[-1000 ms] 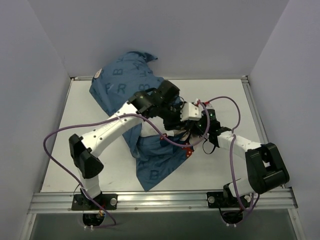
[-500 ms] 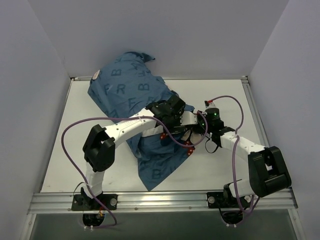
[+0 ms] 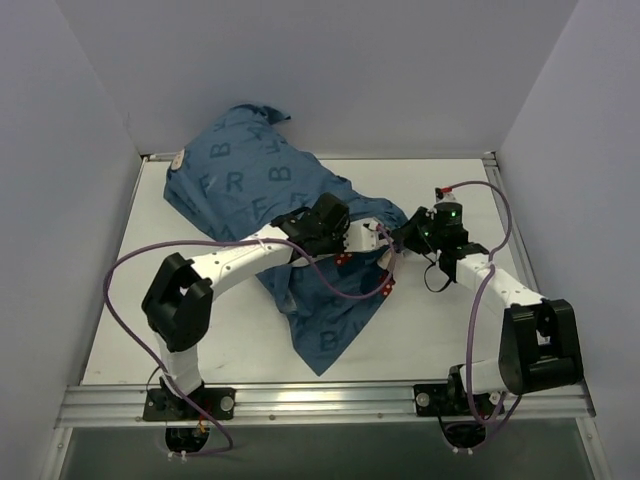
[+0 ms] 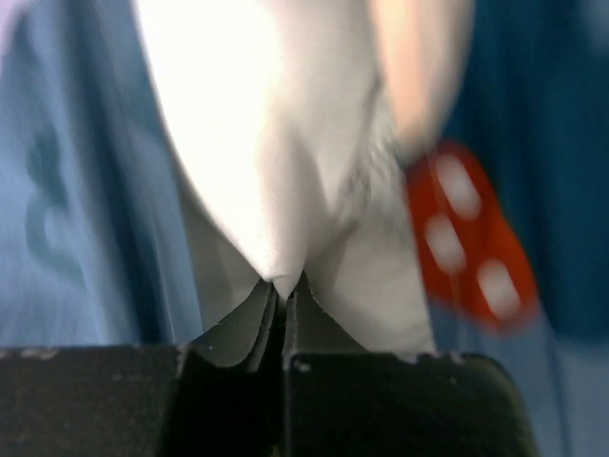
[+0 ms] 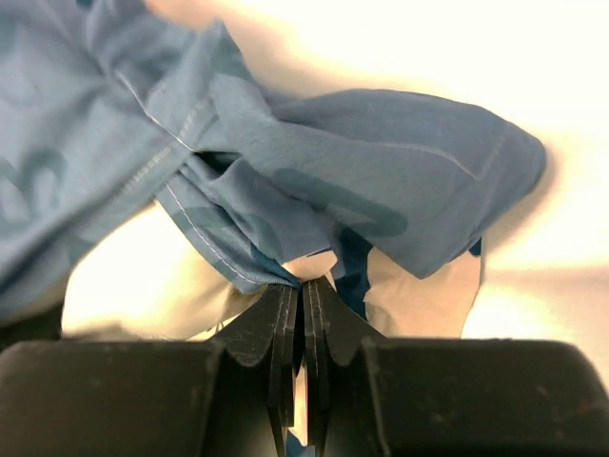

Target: Remove the pillowcase from the pillow

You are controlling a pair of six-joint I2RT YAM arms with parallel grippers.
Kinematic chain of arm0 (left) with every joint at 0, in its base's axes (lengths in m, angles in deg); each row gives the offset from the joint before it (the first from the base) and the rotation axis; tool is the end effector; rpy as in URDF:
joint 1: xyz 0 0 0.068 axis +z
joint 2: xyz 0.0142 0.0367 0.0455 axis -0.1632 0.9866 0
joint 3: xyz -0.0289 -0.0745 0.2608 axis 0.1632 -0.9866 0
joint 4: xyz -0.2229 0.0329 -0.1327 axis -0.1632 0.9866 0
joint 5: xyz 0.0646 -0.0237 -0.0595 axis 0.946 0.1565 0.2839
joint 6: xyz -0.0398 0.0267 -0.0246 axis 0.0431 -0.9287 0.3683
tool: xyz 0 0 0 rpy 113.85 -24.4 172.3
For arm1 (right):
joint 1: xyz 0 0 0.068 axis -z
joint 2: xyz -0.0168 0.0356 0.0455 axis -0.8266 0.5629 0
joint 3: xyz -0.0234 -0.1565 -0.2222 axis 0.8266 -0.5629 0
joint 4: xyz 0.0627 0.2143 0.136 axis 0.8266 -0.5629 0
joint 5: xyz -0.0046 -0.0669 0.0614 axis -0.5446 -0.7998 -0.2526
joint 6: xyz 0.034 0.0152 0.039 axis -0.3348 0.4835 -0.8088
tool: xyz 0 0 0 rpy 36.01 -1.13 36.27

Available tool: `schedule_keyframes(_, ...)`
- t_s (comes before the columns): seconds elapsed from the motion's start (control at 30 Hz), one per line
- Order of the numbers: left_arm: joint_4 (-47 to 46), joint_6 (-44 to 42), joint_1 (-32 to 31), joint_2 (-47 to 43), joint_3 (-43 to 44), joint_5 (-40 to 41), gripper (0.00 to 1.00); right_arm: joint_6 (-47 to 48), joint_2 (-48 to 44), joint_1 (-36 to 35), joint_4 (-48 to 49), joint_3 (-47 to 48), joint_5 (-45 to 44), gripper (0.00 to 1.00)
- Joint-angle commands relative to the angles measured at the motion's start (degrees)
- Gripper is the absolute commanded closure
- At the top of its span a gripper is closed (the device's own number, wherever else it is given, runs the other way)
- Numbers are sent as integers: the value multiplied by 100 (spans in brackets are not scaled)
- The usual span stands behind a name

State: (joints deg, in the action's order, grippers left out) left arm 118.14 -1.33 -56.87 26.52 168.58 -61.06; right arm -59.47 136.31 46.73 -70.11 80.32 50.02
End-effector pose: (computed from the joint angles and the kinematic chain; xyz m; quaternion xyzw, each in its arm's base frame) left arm 0.2880 -0.3082 0.2545 0.6663 0.6590 0.0460 0.3458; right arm 0.2963 0.0575 0.2330 0.1108 0.8142 0.3242 0.4686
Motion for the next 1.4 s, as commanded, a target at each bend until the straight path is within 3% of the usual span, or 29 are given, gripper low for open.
schedule_keyframes(0.0,930,-845,301,-674,-885,569,98,178,-86,470,-64,437,-689,100)
schedule_keyframes(0.13,1405,-1005,284,-1009,-1352,271,98,353,310,532,-98,973,-663,100)
schedule_keyframes(0.27,1720,-742,388,-1142,-1134,-1,98,424,889,541,-55,1326,-636,100)
schedule_keyframes(0.4,2196,-320,714,-1281,-151,-1011,98,275,1549,708,156,1361,-330,100)
schedule_keyframes(0.5,2319,-162,819,-1352,185,-1170,98,239,1998,744,306,1484,23,100)
schedule_keyframes(0.63,2390,1058,1241,-1291,1168,-2223,98,520,2113,358,245,1564,286,100)
schedule_keyframes(0.73,2214,1778,1461,-1107,2038,-2497,98,835,1859,-82,166,1572,401,100)
schedule_keyframes(0.77,2153,1920,1557,-1037,2423,-2577,98,915,1675,-170,139,1598,471,97)
schedule_keyframes(0.9,1907,2588,1742,-729,3032,-2762,98,1258,1025,-311,-290,1783,919,45)
schedule_keyframes(1.0,1766,2782,1760,-571,3226,-2613,98,1548,146,-469,-686,1792,657,21)
schedule_keyframes(1.03,1740,2835,1760,-527,3262,-2560,98,1618,-74,-556,-809,1775,569,18)
schedule_keyframes(1.07,1592,2975,1778,-413,3401,-2421,98,1680,-841,-1088,-862,1705,211,13)
schedule_keyframes(1.17,1529,3090,1813,-281,3674,-2393,98,1488,-1181,-1504,-531,1460,7,8)
schedule_keyframes(1.3,1511,3170,1839,-52,4219,-2384,98,1031,-965,-2585,208,1343,-476,1)
schedule_keyframes(1.37,1485,3231,1839,-8,4431,-2332,98,846,-448,-2780,384,1519,-487,1)
